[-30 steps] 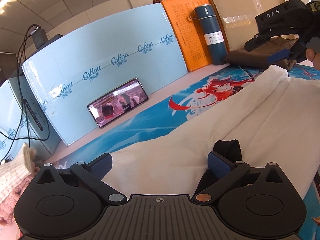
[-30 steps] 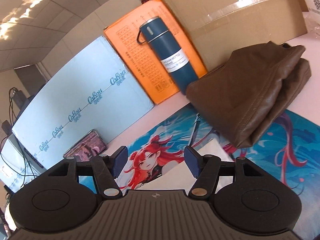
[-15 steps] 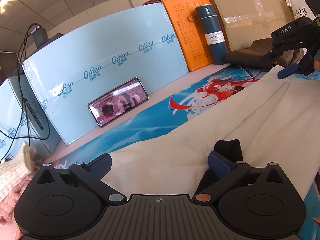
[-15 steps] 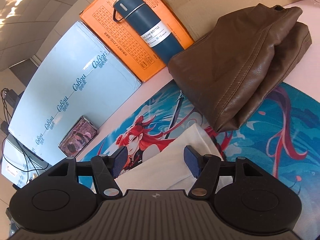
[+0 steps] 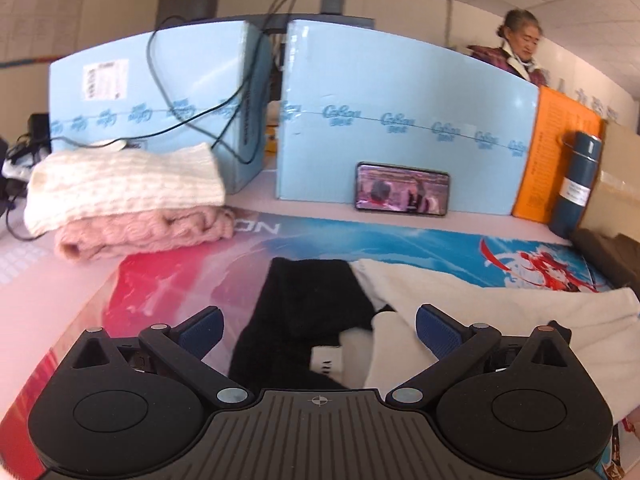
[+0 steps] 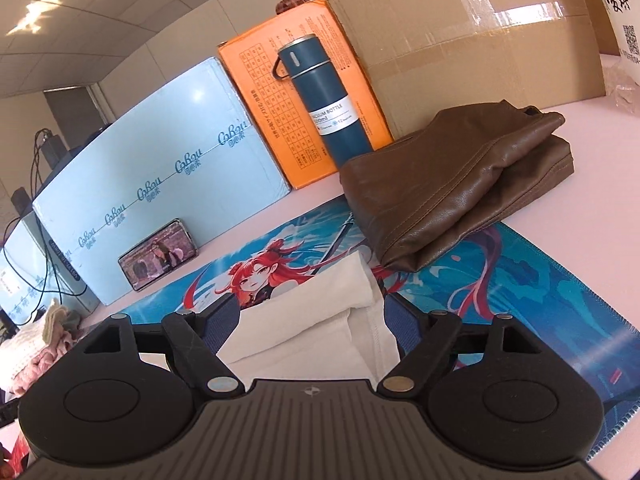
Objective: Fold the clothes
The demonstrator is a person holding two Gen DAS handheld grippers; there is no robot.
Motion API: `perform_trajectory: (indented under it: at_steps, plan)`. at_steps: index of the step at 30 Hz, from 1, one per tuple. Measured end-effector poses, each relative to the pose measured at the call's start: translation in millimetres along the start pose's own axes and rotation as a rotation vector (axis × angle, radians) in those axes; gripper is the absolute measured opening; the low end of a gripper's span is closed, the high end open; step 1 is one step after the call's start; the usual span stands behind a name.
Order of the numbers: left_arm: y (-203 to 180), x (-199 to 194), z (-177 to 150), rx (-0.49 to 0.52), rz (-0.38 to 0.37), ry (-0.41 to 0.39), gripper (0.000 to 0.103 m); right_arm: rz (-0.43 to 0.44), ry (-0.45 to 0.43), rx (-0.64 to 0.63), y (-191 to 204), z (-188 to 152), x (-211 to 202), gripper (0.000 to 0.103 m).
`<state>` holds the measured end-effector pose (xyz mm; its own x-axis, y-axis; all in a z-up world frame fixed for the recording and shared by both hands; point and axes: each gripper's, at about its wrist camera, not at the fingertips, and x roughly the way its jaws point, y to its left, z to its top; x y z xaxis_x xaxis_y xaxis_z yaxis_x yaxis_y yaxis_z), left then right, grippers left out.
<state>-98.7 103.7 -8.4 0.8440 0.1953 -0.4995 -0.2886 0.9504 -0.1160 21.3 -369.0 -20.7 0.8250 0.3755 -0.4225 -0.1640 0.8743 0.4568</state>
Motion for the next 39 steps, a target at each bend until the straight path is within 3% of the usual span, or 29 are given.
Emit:
perform_trajectory:
  at_steps: [2,5,7,8,9,10,12,13,14,25,28,29,31,32,33,35,39]
  plan:
    - [10.6,-5.0,-7.3,-0.010,0.036,0.031,0.102,0.005,-0.004,-0.033,5.8,-3.8,-5.2,0.079]
    - [16.5,-10.8,-20.6,-0.023,-0.005,0.069,0.102,0.030,0.023,-0.018,13.5,-7.0,0.9,0.079]
    - [16.3,-11.0,-32.5,-0.015,-0.017,0.072,0.091,0.040,0.038,-0.016,19.0,-9.5,4.2,0.079]
    - [12.7,-12.2,-38.9,0.012,-0.001,0.049,0.078,0.045,0.044,-0.018,22.1,-10.9,5.2,0.079]
    - [7.7,-14.0,-44.3,0.053,0.012,0.029,0.057,0.050,0.050,-0.021,25.3,-12.1,6.1,0.079]
    - [4.6,-16.1,-47.9,0.077,0.002,0.010,0.049,0.057,0.055,-0.025,28.8,-13.2,6.7,0.079]
    - [3.8,-17.8,-51.0,0.069,-0.009,-0.011,0.018,0.072,0.063,-0.039,36.5,-14.9,7.4,0.079]
    - [3.5,-17.4,-51.8,0.076,0.014,-0.019,0.010,0.078,0.065,-0.049,40.8,-15.7,7.7,0.079]
    - [4.6,-17.4,-52.0,0.081,0.018,-0.024,0.009,0.083,0.067,-0.058,44.9,-16.3,8.0,0.079]
    - [32.9,-10.5,-45.3,0.083,0.091,-0.049,0.011,0.080,0.063,-0.097,58.9,-17.7,7.9,0.079]
    - [33.5,-13.9,-41.1,0.090,0.130,-0.055,0.019,0.067,0.037,-0.122,53.4,-10.6,7.0,0.079]
    - [33.4,-15.2,-39.7,0.093,0.143,-0.058,0.024,0.065,0.028,-0.129,49.9,-6.6,7.1,0.079]
    - [23.4,-24.3,-34.9,0.122,0.223,-0.097,0.049,0.060,0.014,-0.133,40.1,2.9,8.7,0.080]
    - [16.6,-30.7,-32.0,0.140,0.247,-0.136,0.079,0.057,0.011,-0.130,33.9,8.1,10.9,0.080]
    - [8.8,-36.4,-28.9,0.158,0.248,-0.172,0.094,0.057,0.009,-0.125,27.3,13.3,13.5,0.081]
    - [-9.4,-42.5,-23.0,0.193,0.214,-0.215,0.094,0.069,0.019,-0.118,14.9,22.7,21.4,0.081]
    - [-52.7,-36.1,-13.6,0.273,0.091,-0.224,0.095,0.156,0.078,-0.087,-5.4,37.3,42.0,0.081]
